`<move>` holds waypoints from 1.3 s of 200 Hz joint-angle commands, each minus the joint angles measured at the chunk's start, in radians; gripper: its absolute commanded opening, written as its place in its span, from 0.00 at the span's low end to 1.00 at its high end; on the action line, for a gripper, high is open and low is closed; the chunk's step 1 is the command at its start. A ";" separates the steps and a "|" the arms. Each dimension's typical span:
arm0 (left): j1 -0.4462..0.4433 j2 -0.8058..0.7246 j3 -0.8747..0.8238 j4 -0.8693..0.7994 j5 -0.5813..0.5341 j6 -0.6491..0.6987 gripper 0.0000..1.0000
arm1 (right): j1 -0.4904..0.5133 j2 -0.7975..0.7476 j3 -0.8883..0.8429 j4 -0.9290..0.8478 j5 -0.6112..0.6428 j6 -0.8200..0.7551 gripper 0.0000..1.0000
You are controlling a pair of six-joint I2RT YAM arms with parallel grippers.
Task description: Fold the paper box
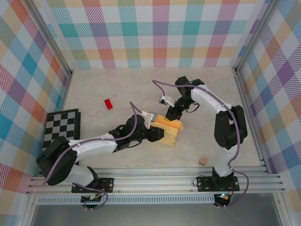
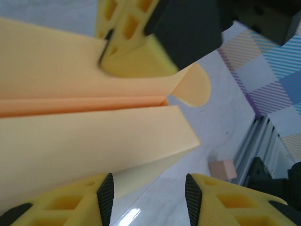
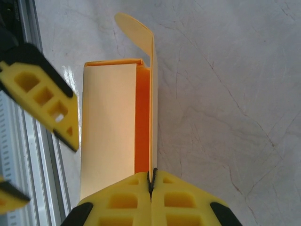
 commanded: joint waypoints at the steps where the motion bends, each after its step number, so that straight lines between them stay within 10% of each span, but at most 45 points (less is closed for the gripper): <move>1: -0.033 0.055 0.046 0.071 -0.002 -0.029 0.46 | -0.005 0.016 -0.011 0.006 -0.041 -0.015 0.00; 159: -0.036 -0.111 0.059 -0.194 0.006 0.153 0.35 | -0.035 0.064 -0.014 0.025 -0.028 -0.012 0.00; 260: -0.077 0.225 0.116 0.031 -0.086 0.075 0.33 | -0.035 0.027 -0.060 0.051 -0.036 -0.016 0.00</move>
